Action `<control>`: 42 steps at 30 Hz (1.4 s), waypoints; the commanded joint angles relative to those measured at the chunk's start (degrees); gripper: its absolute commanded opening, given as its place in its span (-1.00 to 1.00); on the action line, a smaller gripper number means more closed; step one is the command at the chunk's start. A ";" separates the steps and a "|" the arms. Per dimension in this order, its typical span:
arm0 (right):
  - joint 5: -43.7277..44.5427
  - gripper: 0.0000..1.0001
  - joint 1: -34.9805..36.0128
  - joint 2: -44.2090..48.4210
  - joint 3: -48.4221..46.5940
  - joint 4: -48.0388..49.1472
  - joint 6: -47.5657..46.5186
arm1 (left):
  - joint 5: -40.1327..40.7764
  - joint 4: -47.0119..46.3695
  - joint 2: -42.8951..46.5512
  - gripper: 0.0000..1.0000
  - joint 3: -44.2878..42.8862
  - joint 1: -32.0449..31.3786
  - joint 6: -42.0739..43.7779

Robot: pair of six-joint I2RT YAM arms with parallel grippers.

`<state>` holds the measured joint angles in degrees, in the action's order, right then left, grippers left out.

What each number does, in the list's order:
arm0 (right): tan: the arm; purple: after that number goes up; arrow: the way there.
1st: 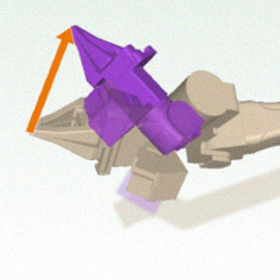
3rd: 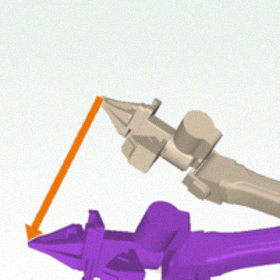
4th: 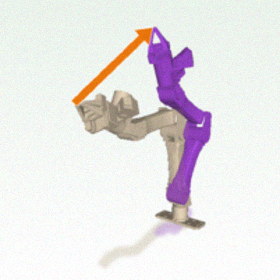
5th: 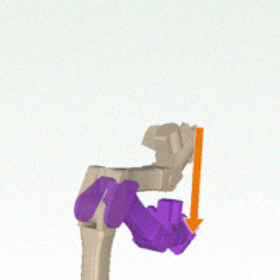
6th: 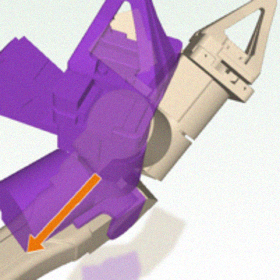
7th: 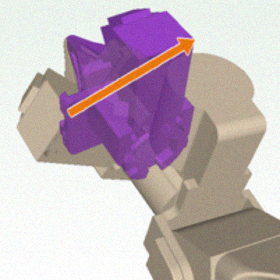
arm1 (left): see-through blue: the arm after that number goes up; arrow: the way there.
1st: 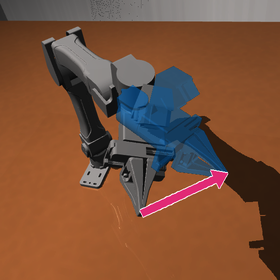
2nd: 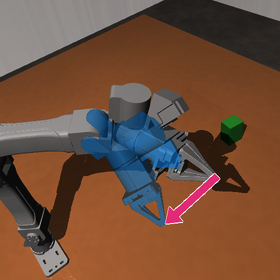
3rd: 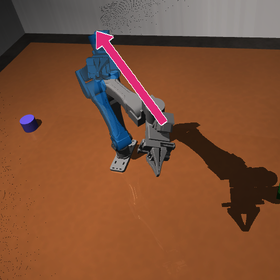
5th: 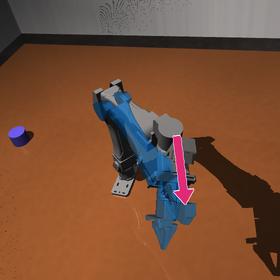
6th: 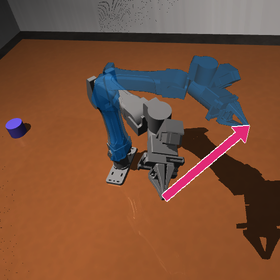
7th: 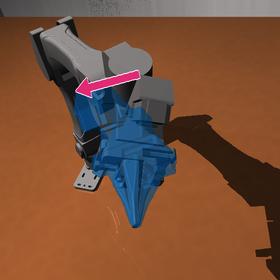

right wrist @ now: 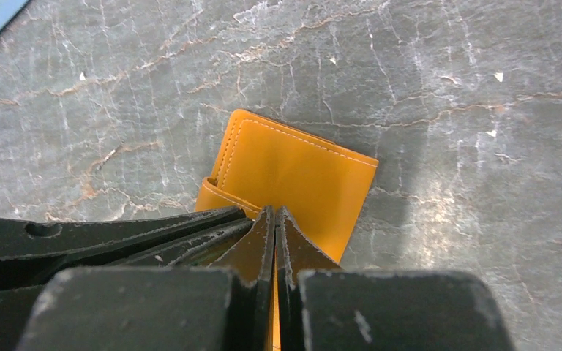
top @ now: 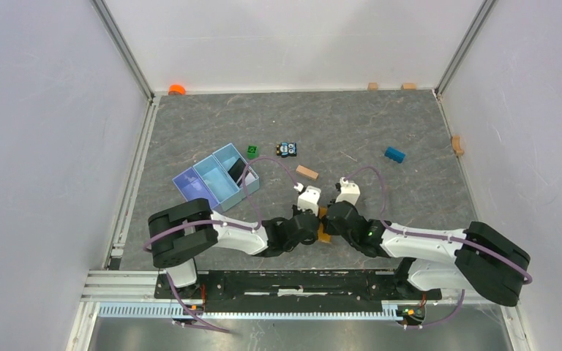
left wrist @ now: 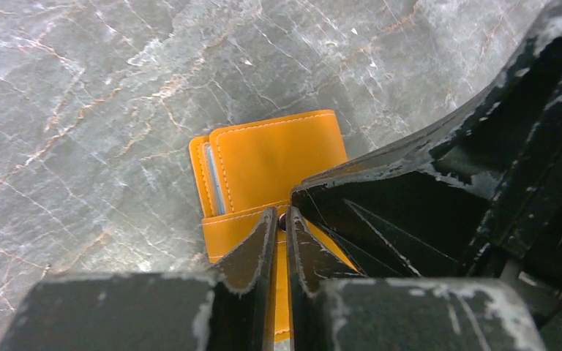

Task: Put the credit cards into the card holder
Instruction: Close the card holder at the center of the board, then reset both arms

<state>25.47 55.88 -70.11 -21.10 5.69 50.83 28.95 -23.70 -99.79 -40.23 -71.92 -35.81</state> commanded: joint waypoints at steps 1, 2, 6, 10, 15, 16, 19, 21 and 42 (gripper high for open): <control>2.15 -0.93 -0.02 2.88 -0.72 -10.49 -4.52 | -8.61 30.96 -3.01 -0.67 -1.27 -2.89 -1.75; 2.67 -0.88 -0.04 4.00 -1.86 -11.82 -5.37 | -8.97 32.23 -2.16 -0.61 -3.03 -2.52 -1.68; 5.72 -0.57 -1.19 7.98 -6.24 -17.90 -9.40 | -9.16 36.90 1.96 -0.43 -9.79 0.44 -0.09; 5.09 -0.33 -5.46 12.42 -7.74 -21.05 -12.81 | -12.56 38.49 6.75 -0.24 -12.88 6.08 0.82; -0.40 0.10 -15.62 17.11 -5.74 -19.19 -19.37 | -16.02 39.99 13.51 0.27 -15.14 13.34 3.59; -1.73 0.18 -17.88 17.43 -5.57 -18.57 -21.26 | -16.04 41.03 14.52 0.38 -16.04 14.86 4.03; -6.27 0.46 -24.06 16.81 -6.20 -17.25 -26.19 | -17.30 44.78 17.32 0.67 -18.47 20.28 5.55; -9.51 0.55 -28.71 16.00 -6.90 -16.83 -28.50 | -17.76 47.58 19.59 0.80 -19.88 24.94 6.46; -7.96 0.75 -42.09 41.26 4.47 4.23 -46.06 | -5.86 50.03 61.61 1.00 -6.03 45.11 16.64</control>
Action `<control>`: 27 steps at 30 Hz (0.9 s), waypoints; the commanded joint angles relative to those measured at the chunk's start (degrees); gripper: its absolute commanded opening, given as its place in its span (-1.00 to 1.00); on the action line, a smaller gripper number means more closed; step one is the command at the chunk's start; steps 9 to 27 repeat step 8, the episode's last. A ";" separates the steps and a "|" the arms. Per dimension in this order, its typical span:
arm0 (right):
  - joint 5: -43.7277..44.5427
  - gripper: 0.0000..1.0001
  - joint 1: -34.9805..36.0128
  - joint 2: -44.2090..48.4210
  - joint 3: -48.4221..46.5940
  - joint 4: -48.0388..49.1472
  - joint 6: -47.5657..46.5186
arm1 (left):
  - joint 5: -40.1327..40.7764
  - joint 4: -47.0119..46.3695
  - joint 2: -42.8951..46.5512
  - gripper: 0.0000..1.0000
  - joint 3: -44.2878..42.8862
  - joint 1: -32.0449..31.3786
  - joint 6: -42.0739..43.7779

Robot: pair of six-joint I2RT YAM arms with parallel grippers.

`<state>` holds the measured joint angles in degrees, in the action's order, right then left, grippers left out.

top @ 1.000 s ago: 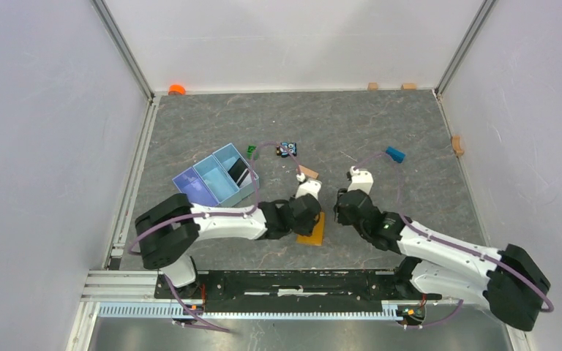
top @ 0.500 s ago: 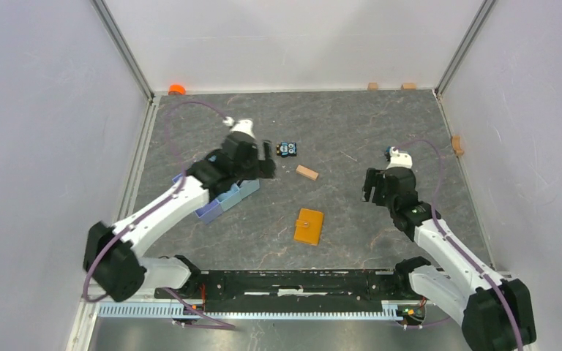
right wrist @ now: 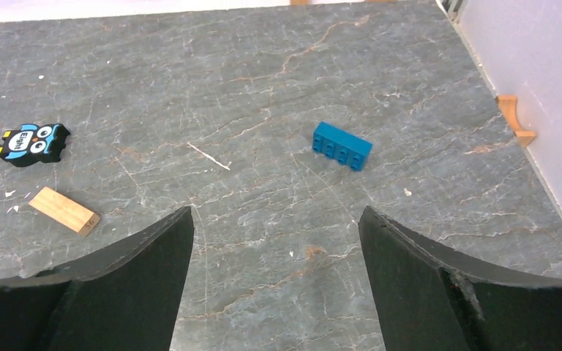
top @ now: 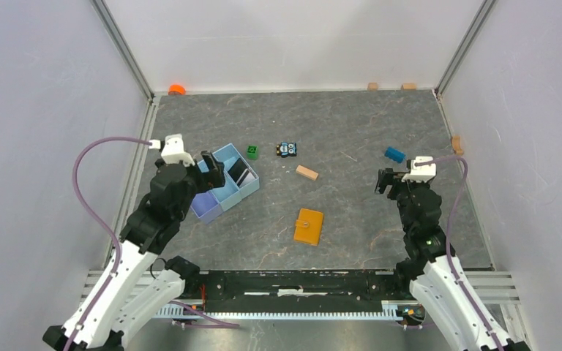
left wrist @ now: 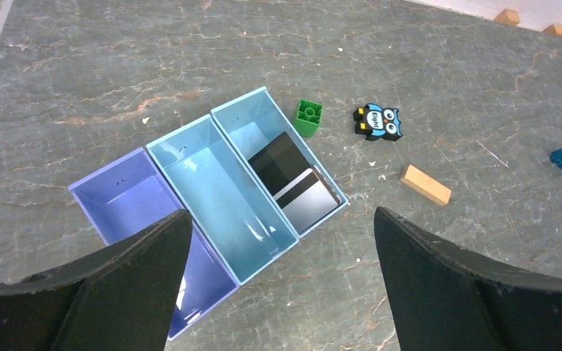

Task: Put the credit cards into the card holder
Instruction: Reset both arms

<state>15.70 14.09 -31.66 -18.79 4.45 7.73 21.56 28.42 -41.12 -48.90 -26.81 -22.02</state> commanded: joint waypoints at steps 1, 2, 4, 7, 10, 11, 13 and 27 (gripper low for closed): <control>1.99 0.76 -0.26 3.29 2.18 5.41 -2.97 | 2.45 -1.68 2.99 1.00 2.04 0.00 2.97; 1.83 0.76 -0.28 3.42 2.01 5.12 -2.97 | 3.03 -1.31 2.79 1.00 1.57 0.00 2.95; 1.56 0.76 -0.24 3.30 1.64 4.67 -2.95 | 2.94 -0.65 2.01 1.00 1.08 0.00 2.95; 1.50 0.76 -0.25 3.26 0.97 3.78 -2.76 | 2.70 0.03 1.14 1.00 0.37 -0.02 3.13; 1.40 0.76 -0.21 3.31 0.60 3.43 -2.56 | 2.65 0.05 1.21 1.00 0.15 0.00 3.28; 1.40 0.76 -0.21 3.31 0.60 3.43 -2.56 | 2.65 0.05 1.21 1.00 0.15 0.00 3.28; 1.40 0.76 -0.21 3.31 0.60 3.43 -2.56 | 2.65 0.05 1.21 1.00 0.15 0.00 3.28; 1.40 0.76 -0.21 3.31 0.60 3.43 -2.56 | 2.65 0.05 1.21 1.00 0.15 0.00 3.28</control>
